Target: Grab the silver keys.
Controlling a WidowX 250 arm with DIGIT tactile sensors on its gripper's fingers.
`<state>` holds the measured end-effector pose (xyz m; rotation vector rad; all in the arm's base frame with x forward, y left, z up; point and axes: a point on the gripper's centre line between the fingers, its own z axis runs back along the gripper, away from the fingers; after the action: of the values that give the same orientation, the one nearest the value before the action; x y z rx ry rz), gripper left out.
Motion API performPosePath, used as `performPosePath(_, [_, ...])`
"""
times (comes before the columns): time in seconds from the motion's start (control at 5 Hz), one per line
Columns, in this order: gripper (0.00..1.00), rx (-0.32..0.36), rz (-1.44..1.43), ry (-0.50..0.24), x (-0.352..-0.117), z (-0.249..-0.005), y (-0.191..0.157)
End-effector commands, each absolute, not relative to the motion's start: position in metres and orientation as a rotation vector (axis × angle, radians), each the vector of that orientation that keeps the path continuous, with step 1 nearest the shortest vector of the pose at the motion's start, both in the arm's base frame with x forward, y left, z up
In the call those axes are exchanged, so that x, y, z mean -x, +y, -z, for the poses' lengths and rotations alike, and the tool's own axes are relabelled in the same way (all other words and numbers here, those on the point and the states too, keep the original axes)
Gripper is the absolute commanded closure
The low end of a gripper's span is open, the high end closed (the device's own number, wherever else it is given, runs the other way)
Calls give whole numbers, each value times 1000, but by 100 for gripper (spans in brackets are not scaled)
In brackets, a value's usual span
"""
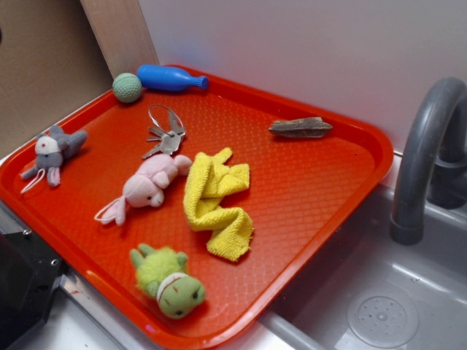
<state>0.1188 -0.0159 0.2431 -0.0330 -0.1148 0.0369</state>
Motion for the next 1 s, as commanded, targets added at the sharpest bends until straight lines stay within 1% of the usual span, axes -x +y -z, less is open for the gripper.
performPosePath(0.0, [0,33,-37,-115,-119,-243,-16])
performPosePath(0.2, [0,-27,-284,-172,-163,-222,28])
performPosePath(0.4, [0,-36,-384,-170,-189,-202,63])
performPosePath(0.6, [0,-8,-605,-182,-201,-185,94])
performPosePath(0.8, [0,167,-866,-189,-224,-138,115])
